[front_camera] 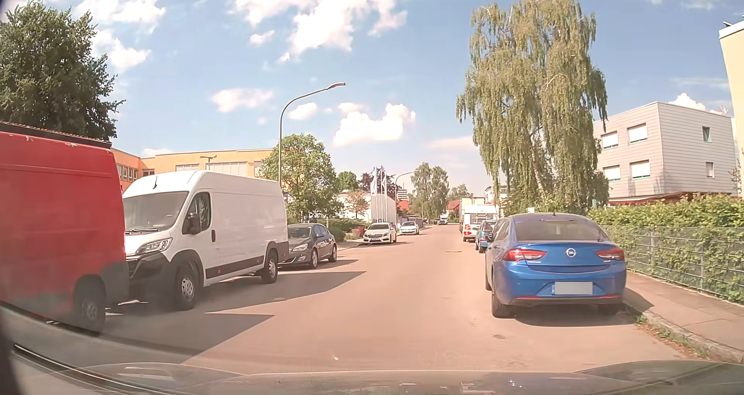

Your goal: Follow the waypoints while adhering to traffic rules and regulations

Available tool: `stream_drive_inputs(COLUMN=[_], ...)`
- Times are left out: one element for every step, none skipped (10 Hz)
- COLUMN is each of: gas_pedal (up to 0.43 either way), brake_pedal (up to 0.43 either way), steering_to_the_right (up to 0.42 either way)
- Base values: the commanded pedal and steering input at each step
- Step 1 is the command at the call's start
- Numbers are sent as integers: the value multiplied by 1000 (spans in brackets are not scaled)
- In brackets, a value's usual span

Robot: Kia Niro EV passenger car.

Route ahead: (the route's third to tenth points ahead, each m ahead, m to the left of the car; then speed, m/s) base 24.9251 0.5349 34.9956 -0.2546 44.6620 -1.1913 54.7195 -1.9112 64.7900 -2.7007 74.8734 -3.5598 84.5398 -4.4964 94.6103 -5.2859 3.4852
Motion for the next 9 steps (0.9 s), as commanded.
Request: stream_drive_inputs(gas_pedal=[268, 177, 110, 110, 118, 118, 118, 118, 130], brake_pedal=[18, 18, 18, 18, 18, 18, 18, 18, 18], steering_to_the_right=[-179, -189, -196, -197, -188, -173, -151, -117, -81])
